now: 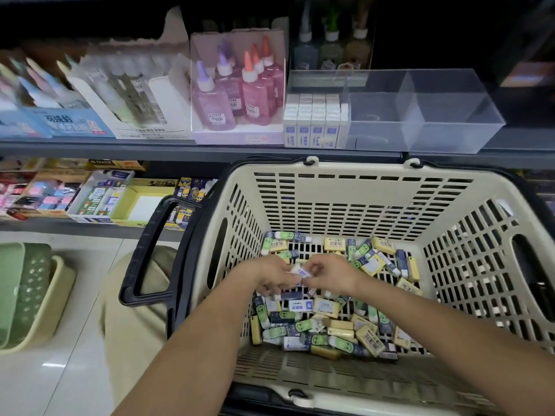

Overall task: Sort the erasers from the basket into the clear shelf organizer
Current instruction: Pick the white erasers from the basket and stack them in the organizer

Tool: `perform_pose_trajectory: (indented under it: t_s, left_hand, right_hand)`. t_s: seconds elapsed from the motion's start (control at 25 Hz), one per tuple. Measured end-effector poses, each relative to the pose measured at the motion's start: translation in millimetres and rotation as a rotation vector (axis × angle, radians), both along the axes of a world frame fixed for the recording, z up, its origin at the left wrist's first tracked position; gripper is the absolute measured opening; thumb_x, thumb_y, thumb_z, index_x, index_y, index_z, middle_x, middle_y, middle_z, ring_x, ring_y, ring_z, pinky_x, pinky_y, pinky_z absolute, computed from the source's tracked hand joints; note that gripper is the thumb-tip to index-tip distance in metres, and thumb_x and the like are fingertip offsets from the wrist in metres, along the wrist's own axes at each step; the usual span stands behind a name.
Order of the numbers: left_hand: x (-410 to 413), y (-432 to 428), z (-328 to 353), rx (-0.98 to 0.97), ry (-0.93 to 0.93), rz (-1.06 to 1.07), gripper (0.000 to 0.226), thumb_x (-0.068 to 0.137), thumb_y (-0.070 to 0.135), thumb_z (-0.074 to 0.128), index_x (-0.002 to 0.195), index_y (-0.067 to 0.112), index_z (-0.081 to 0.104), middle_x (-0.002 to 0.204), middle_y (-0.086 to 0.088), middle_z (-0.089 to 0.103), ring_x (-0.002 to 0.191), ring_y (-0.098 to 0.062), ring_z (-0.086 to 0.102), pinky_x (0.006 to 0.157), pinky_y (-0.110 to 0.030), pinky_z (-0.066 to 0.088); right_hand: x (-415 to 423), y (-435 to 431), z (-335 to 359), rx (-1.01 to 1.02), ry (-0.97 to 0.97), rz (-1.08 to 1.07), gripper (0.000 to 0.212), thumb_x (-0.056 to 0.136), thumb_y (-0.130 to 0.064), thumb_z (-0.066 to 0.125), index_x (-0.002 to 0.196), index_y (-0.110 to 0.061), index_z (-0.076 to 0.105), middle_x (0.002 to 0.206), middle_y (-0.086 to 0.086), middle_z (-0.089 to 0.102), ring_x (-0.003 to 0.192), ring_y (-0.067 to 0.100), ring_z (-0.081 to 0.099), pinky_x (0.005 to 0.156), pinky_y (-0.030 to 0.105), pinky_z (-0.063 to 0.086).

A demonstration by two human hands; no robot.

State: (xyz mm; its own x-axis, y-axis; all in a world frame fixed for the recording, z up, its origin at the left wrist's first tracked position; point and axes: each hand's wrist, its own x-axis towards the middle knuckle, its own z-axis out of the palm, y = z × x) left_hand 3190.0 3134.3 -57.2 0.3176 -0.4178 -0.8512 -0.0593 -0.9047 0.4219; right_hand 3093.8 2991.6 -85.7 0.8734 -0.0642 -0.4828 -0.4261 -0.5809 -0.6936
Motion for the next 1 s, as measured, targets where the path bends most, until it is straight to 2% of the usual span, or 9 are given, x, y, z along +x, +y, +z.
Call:
perform_pose_trajectory:
  t_s: [0.08,0.16,0.28,0.44,0.52,0.6,0.68,0.84,1.0]
  left_hand:
    - [-0.8,0.0,1.5,-0.012,0.059,0.046,0.034,0.089,0.023,0.061,0.118,0.005,0.058,0.101,-0.006,0.067,0.073,-0.010,0.063,0.064,-0.021,0.051]
    - [0.7,-0.5,4.1,-0.065,0.074,0.166,0.030,0.089,0.014,0.061,0.116,0.003,0.057,0.097,-0.008,0.069,0.066,-0.009,0.062,0.054,-0.018,0.047]
    - [2.3,-1.6,8.5,-0.141,0.093,0.379,0.036,0.094,0.017,0.054,0.127,0.006,0.046,0.090,-0.005,0.071,0.067,-0.012,0.062,0.051,-0.021,0.043]
    - [0.1,-2.4,14.6,-0.215,0.202,0.536,0.055,0.091,0.017,0.058,0.139,0.011,0.031,0.099,-0.005,0.072,0.080,-0.015,0.066,0.052,-0.022,0.047]
    - [-1.5,-3.9,15.4,-0.259,0.237,0.547,0.056,0.086,0.012,0.064,0.133,0.014,0.035,0.102,-0.002,0.070,0.093,-0.017,0.065,0.062,-0.026,0.053]
    - [-2.9,-6.4,14.7,-0.297,0.229,0.529,0.042,0.085,0.006,0.062,0.122,0.017,0.045,0.106,-0.001,0.067,0.100,-0.017,0.063,0.084,-0.035,0.052]
    - [-4.0,-8.6,15.1,-0.334,0.255,0.520,0.035,0.089,0.005,0.056,0.119,0.021,0.052,0.110,0.000,0.067,0.102,-0.016,0.064,0.091,-0.037,0.048]
    - [-5.0,-5.6,17.2,-0.373,0.323,0.597,0.031,0.089,0.016,0.061,0.120,0.017,0.054,0.112,-0.006,0.067,0.102,-0.023,0.065,0.086,-0.036,0.052]
    - [3.7,-1.8,18.4,-0.401,0.141,0.799,0.029,0.090,0.012,0.060,0.118,0.008,0.055,0.110,-0.012,0.065,0.098,-0.024,0.063,0.084,-0.036,0.053]
  right_hand:
    - [3.1,-9.0,5.5,0.124,0.022,-0.114,0.023,0.079,-0.021,0.073,0.097,-0.011,0.063,0.092,0.004,0.065,0.082,0.018,0.061,0.080,0.033,0.054]
    - [4.1,-17.1,10.2,0.215,0.072,-0.217,0.017,0.081,-0.012,0.071,0.095,-0.011,0.062,0.086,0.003,0.063,0.079,0.017,0.060,0.073,0.029,0.054]
    - [2.6,-30.9,16.9,0.279,0.120,-0.341,0.014,0.084,-0.005,0.066,0.098,-0.006,0.062,0.081,0.004,0.062,0.072,0.014,0.059,0.063,0.022,0.053]
    - [5.7,-34.1,26.5,0.429,0.126,-0.415,0.018,0.085,-0.008,0.065,0.102,-0.006,0.060,0.083,0.006,0.065,0.071,0.012,0.064,0.067,0.022,0.056]
    - [7.8,-29.8,30.1,0.453,0.118,-0.418,0.015,0.085,-0.009,0.065,0.100,-0.008,0.060,0.087,0.007,0.067,0.074,0.011,0.066,0.065,0.019,0.057]
    - [9.0,-27.3,32.5,0.465,0.113,-0.401,0.015,0.086,-0.009,0.064,0.100,-0.008,0.062,0.090,0.007,0.070,0.076,0.010,0.068,0.065,0.018,0.056]
    - [9.6,-25.0,33.3,0.469,0.103,-0.375,0.011,0.086,-0.009,0.064,0.097,-0.011,0.064,0.085,0.002,0.072,0.072,0.007,0.068,0.062,0.017,0.055]
    - [15.2,-16.5,30.0,0.364,0.062,-0.330,0.012,0.083,-0.011,0.069,0.095,-0.009,0.065,0.072,0.002,0.069,0.059,0.006,0.062,0.052,0.018,0.047]
    - [20.8,-3.8,20.0,0.143,-0.014,-0.262,0.009,0.083,-0.024,0.069,0.077,-0.018,0.067,0.070,-0.002,0.067,0.060,0.007,0.061,0.054,0.019,0.048]
